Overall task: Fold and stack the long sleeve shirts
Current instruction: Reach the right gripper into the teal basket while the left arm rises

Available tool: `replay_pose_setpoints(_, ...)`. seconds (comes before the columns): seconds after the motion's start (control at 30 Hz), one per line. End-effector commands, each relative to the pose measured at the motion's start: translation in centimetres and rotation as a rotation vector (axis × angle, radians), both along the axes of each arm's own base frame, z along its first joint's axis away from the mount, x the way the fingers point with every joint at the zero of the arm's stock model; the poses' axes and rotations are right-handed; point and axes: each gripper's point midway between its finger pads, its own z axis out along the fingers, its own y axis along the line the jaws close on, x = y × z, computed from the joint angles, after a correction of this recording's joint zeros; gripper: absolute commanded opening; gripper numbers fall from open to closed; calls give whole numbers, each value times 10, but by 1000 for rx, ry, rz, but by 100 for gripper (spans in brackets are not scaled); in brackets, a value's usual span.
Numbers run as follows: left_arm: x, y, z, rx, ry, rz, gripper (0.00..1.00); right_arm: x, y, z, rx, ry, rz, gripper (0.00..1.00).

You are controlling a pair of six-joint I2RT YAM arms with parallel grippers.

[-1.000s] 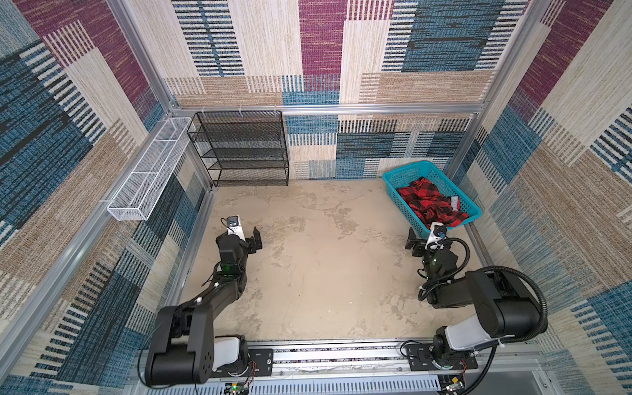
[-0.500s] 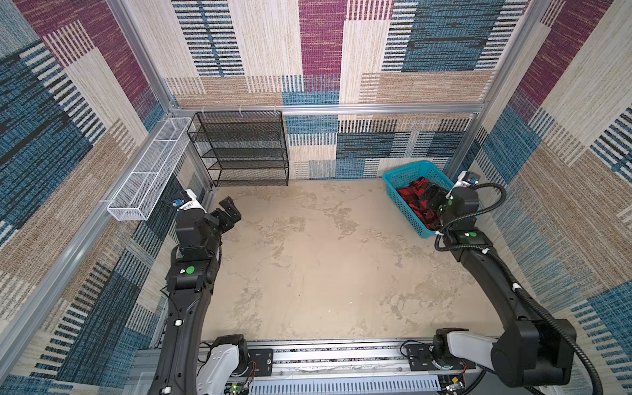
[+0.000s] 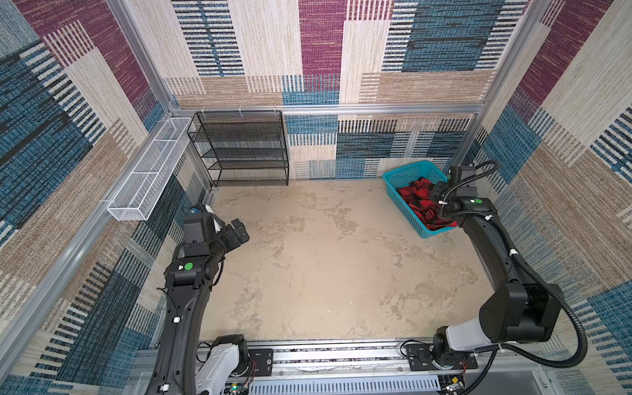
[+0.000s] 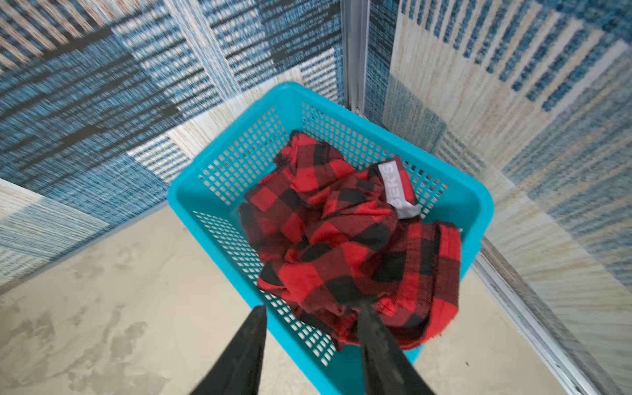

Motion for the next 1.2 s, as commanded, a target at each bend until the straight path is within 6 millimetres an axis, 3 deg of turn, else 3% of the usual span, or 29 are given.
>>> replay_pose_setpoints(0.0, -3, -3, -12, 18, 47, -38, 99, -27, -17, -18, -93, 126, -50, 46)
replay_pose_setpoints(0.17, -1, -7, -12, 2, 50, -48, 99, -61, -37, -53, -83, 210, -125, 48)
replay_pose_setpoints(0.3, 1, -8, -13, 7, 55, -57, 99, -69, -57, -63, -9, 177, -152, 48)
replay_pose_setpoints(0.67, -1, -8, -16, 3, 66, -42, 99, -40, -71, -78, 108, 119, -84, 47)
replay_pose_setpoints(1.17, 7, -9, -19, 21, 90, -44, 99, -17, -66, -87, 214, 62, -29, 42)
